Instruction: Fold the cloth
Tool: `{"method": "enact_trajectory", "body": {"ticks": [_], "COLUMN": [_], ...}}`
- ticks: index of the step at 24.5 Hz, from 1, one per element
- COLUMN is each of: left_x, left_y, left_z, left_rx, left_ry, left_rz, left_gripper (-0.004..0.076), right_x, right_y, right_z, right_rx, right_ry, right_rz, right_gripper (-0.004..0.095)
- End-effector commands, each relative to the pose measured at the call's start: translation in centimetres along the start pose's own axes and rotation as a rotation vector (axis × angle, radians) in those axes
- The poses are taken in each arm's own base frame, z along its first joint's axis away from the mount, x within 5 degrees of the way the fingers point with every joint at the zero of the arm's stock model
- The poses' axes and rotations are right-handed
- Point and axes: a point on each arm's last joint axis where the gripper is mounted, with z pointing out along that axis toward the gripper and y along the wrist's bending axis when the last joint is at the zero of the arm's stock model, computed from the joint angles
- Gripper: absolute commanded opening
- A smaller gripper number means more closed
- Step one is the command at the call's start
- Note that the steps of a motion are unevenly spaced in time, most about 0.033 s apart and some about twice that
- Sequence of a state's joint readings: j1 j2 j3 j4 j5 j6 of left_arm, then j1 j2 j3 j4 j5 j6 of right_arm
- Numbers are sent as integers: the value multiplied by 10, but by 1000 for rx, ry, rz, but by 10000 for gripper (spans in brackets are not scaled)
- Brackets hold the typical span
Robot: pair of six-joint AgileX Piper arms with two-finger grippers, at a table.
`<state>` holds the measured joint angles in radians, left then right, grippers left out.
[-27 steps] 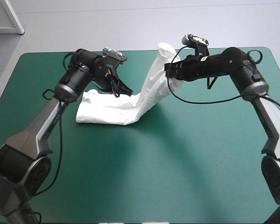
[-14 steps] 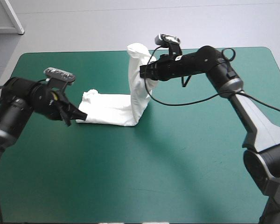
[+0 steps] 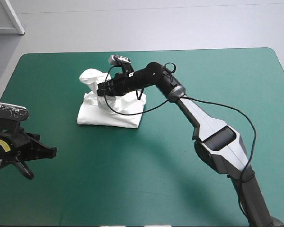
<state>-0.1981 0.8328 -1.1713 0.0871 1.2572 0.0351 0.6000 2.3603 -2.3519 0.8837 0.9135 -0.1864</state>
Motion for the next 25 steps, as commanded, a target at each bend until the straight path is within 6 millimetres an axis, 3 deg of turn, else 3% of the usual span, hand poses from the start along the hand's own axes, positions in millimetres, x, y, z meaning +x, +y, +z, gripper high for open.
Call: {"method": "enact_trajectory", "body": {"ticks": [1,2,3,6,8,10,14,21,25], "left_x": [4,5,6,8,9,9,9,9,9], "left_y": [1,1,1,2,3,3,3,3,3], "left_z": [-6,-4,-2,3,4,4,4,4,4], "left_rx": [-5,-9,-8,-26,-42,-42,-42,-39,-35], "left_ry": [10,19,29,47,54,54,54,54,54], "left_rz": [-13,-11,-10,-3,1,-1,-1,-2,-3], "left_gripper": [-8,-8,-8,-8,-8,-8,-8,-8,-8], "right_x": [-17,-15,-14,-22,-42,-48,-45,-34,-4], "right_y": [34,32,32,37,45,45,37,51,37], "right_z": [-16,-11,-11,-25,-68,-99,-142,-180,-179], "right_rx": [-145,-145,-145,-142,-65,80,390,540,593], "right_ry": [-93,-83,-82,-105,-158,-132,-28,-28,95], "right_rz": [-27,-52,-63,-92,-158,-177,-185,-196,-117], "right_gripper": [468,618,657,632,524,520,523,523,523]}}
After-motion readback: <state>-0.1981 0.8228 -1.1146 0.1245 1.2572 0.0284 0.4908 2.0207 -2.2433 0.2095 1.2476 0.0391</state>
